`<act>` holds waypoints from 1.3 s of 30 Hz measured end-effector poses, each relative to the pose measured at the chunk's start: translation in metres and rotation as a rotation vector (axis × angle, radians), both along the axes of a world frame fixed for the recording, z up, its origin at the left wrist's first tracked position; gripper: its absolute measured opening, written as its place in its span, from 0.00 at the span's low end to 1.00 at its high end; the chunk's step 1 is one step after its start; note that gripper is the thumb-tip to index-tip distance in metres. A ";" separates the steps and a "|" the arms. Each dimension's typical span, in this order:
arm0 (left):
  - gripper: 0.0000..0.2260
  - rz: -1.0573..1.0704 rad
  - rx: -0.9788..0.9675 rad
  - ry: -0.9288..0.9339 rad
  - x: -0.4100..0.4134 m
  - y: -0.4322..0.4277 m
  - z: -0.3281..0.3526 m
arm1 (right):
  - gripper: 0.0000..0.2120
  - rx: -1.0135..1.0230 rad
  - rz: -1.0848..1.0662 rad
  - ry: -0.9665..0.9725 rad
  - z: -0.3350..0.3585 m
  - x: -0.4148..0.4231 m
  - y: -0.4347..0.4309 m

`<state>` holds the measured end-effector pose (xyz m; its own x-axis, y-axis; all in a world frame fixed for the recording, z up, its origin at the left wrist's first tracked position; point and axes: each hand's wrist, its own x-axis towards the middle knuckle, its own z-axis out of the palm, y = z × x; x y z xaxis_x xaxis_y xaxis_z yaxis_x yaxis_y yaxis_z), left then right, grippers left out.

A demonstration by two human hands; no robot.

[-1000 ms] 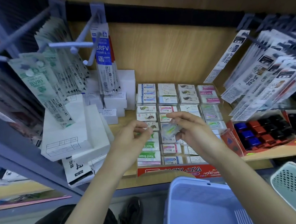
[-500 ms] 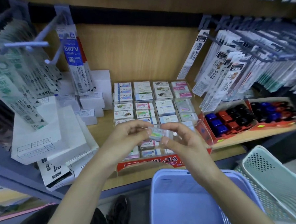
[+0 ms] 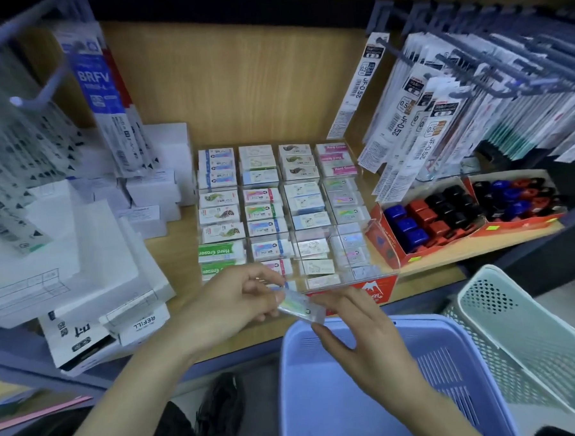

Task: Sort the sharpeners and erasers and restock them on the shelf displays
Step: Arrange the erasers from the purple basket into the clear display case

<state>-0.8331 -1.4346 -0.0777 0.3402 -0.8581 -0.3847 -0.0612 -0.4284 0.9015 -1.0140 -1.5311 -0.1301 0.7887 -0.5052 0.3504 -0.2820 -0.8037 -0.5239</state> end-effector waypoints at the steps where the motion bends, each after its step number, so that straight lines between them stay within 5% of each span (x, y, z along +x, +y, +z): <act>1: 0.06 0.004 -0.024 -0.057 -0.002 -0.003 -0.001 | 0.13 -0.008 -0.038 -0.010 -0.001 -0.006 -0.007; 5: 0.06 0.149 -0.179 -0.495 -0.003 -0.012 -0.006 | 0.13 -0.007 -0.293 0.007 0.004 -0.027 -0.062; 7: 0.15 0.108 -0.251 -0.835 -0.002 -0.015 -0.015 | 0.13 -0.090 -0.351 0.102 0.009 -0.029 -0.096; 10: 0.33 -0.093 -0.134 -1.155 -0.007 -0.017 -0.045 | 0.13 -0.207 -0.230 0.277 0.012 -0.019 -0.130; 13: 0.36 -0.188 -0.004 -1.295 -0.016 -0.017 -0.065 | 0.13 -0.321 -0.061 0.359 0.009 -0.005 -0.145; 21: 0.32 -0.126 0.089 -1.362 -0.017 -0.018 -0.082 | 0.09 -0.676 -0.210 0.376 -0.017 0.013 -0.152; 25: 0.27 -0.111 0.033 -1.408 -0.016 -0.020 -0.086 | 0.11 -0.635 -0.230 0.356 -0.018 0.020 -0.147; 30: 0.33 -0.068 -0.037 -1.331 -0.015 -0.021 -0.080 | 0.13 -0.188 -0.188 0.203 -0.014 0.012 -0.141; 34: 0.38 0.140 -0.066 -1.191 -0.008 -0.011 -0.059 | 0.13 0.235 -0.388 -0.184 -0.019 -0.019 -0.098; 39: 0.39 0.232 0.061 -0.964 0.006 0.009 -0.058 | 0.24 0.474 -0.338 -0.158 -0.031 -0.032 -0.075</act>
